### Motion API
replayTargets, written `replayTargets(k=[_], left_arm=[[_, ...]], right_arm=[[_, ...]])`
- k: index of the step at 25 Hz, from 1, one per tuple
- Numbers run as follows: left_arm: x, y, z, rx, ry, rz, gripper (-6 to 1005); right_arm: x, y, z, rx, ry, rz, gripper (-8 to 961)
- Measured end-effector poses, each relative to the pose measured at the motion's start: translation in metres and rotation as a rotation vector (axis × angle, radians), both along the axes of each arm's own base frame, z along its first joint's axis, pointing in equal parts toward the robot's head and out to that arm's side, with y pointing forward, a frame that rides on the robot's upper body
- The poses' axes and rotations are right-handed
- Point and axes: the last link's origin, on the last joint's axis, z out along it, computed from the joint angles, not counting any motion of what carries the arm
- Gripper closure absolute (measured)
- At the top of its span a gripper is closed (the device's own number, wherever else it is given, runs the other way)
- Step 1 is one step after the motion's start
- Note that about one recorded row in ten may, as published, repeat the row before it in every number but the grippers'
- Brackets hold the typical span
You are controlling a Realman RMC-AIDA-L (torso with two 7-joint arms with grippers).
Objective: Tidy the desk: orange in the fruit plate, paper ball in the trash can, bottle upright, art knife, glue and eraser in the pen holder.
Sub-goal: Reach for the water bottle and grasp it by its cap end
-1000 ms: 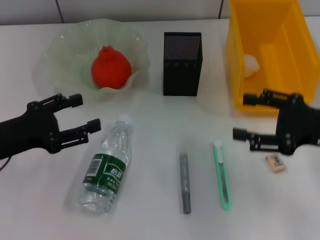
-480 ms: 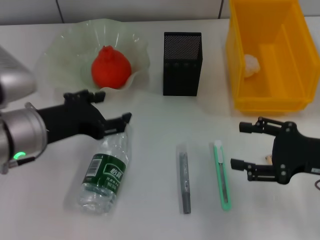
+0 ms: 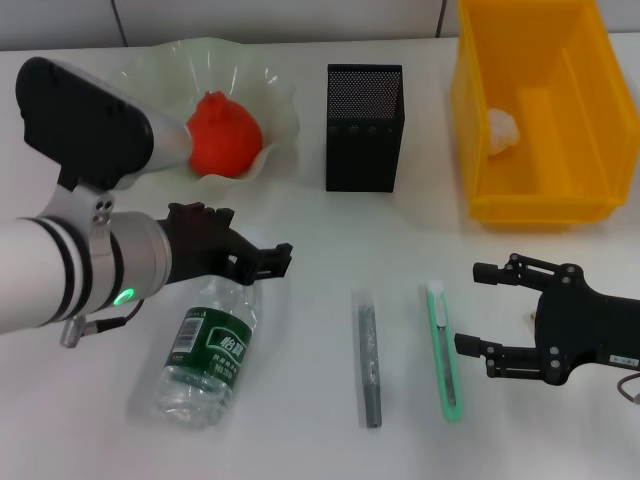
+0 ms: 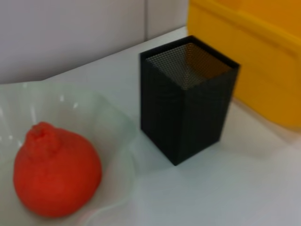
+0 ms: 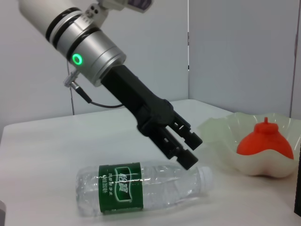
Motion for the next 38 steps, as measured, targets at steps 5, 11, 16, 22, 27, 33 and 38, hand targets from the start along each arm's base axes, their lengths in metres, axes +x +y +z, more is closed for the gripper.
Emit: replayTargets(k=[5, 11, 16, 22, 27, 33, 38], left_arm=[[0.001, 0.003, 0.000, 0.007, -0.005, 0.017, 201], [-0.004, 0.014, -0.007, -0.010, -0.002, 0.054, 206], [-0.012, 0.020, -0.010, -0.017, 0.011, 0.076, 211], [-0.017, 0.027, -0.014, -0.020, 0.023, 0.090, 217], [-0.023, 0.033, -0.017, -0.025, 0.019, 0.113, 221], [-0.025, 0.035, -0.023, -0.045, 0.029, 0.120, 227], [-0.023, 0.034, -0.024, -0.053, 0.031, 0.117, 231]], right_arm=[[0.000, 0.000, 0.000, 0.000, -0.001, 0.003, 141], [-0.001, 0.000, -0.002, -0.004, -0.003, 0.008, 141], [0.000, -0.002, -0.004, 0.003, -0.010, 0.027, 141], [0.001, -0.004, -0.007, -0.002, -0.006, 0.023, 140], [0.001, -0.004, -0.007, -0.002, -0.007, 0.023, 141], [0.001, -0.003, -0.006, 0.000, -0.007, 0.022, 141], [0.002, -0.003, -0.005, 0.000, -0.006, 0.017, 140]])
